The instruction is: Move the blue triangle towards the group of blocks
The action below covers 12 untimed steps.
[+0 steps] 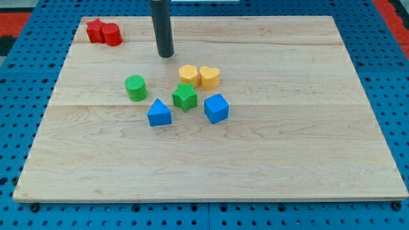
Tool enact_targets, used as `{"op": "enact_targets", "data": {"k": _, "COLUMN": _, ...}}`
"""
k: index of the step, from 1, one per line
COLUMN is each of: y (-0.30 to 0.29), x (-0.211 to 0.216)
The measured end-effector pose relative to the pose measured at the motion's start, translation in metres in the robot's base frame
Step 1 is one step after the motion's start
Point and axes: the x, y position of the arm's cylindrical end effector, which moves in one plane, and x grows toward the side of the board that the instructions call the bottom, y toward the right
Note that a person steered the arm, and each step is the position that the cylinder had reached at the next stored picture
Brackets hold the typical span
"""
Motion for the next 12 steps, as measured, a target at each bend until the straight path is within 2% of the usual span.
{"op": "enact_targets", "data": {"k": 2, "y": 0.087, "x": 0.056}}
{"op": "enact_targets", "data": {"k": 3, "y": 0.087, "x": 0.064}}
{"op": "enact_targets", "data": {"k": 5, "y": 0.048, "x": 0.019}}
{"op": "enact_targets", "data": {"k": 6, "y": -0.008, "x": -0.017}}
{"op": "enact_targets", "data": {"k": 8, "y": -0.131, "x": 0.014}}
{"op": "enact_targets", "data": {"k": 9, "y": -0.197, "x": -0.004}}
{"op": "enact_targets", "data": {"k": 10, "y": -0.226, "x": -0.031}}
{"op": "enact_targets", "data": {"k": 11, "y": -0.226, "x": -0.039}}
{"op": "enact_targets", "data": {"k": 12, "y": -0.206, "x": -0.066}}
